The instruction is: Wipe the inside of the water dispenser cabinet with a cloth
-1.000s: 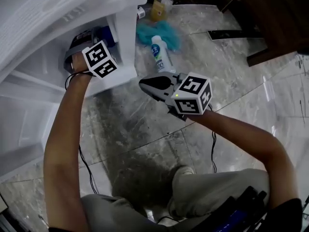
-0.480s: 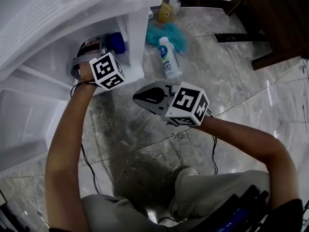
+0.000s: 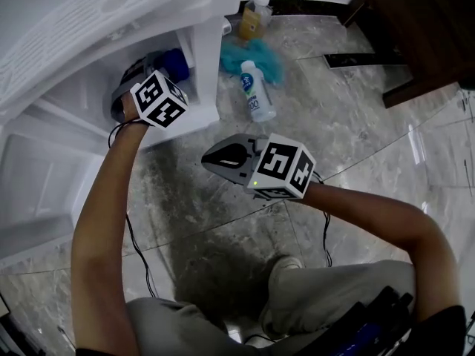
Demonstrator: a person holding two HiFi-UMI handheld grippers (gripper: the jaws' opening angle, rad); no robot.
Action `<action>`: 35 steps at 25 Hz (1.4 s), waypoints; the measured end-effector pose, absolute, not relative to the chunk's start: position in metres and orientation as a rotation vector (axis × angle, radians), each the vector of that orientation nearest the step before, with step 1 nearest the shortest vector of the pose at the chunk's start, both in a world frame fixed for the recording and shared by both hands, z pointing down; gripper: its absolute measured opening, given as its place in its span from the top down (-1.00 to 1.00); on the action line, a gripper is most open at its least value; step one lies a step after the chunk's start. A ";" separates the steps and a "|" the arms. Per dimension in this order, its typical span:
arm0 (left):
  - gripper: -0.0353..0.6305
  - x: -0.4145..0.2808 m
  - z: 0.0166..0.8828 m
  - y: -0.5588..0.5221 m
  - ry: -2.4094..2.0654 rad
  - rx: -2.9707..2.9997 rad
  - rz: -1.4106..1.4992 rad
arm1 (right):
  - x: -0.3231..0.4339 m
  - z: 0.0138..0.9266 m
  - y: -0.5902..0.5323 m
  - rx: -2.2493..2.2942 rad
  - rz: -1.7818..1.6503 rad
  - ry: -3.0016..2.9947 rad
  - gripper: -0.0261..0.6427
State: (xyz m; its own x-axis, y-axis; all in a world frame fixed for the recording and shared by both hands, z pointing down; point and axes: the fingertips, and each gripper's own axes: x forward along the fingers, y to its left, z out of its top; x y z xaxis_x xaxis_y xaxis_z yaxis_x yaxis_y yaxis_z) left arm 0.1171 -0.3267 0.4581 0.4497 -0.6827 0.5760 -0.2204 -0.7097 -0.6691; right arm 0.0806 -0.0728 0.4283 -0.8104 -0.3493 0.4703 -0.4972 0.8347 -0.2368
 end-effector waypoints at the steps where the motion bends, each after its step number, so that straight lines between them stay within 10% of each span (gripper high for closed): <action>1: 0.56 0.117 0.447 -0.320 0.752 -2.215 -1.125 | 0.080 0.428 -0.072 0.627 0.489 -2.600 0.93; 14: 0.56 0.111 0.234 -0.297 1.203 -2.727 0.297 | 0.073 0.427 -0.056 0.567 0.488 -2.597 0.93; 35: 0.60 0.118 0.239 -0.328 1.320 -2.688 0.254 | 0.066 0.436 -0.054 0.516 0.515 -2.591 0.93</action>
State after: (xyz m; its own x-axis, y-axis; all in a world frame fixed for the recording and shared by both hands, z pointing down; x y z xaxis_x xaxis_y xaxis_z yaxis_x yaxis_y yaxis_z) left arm 0.1177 -0.3280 0.2392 0.6018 -0.7706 -0.2097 -0.7935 -0.6067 -0.0475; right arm 0.0656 -0.0544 0.4358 -0.8304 -0.2673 0.4888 -0.4338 0.8607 -0.2663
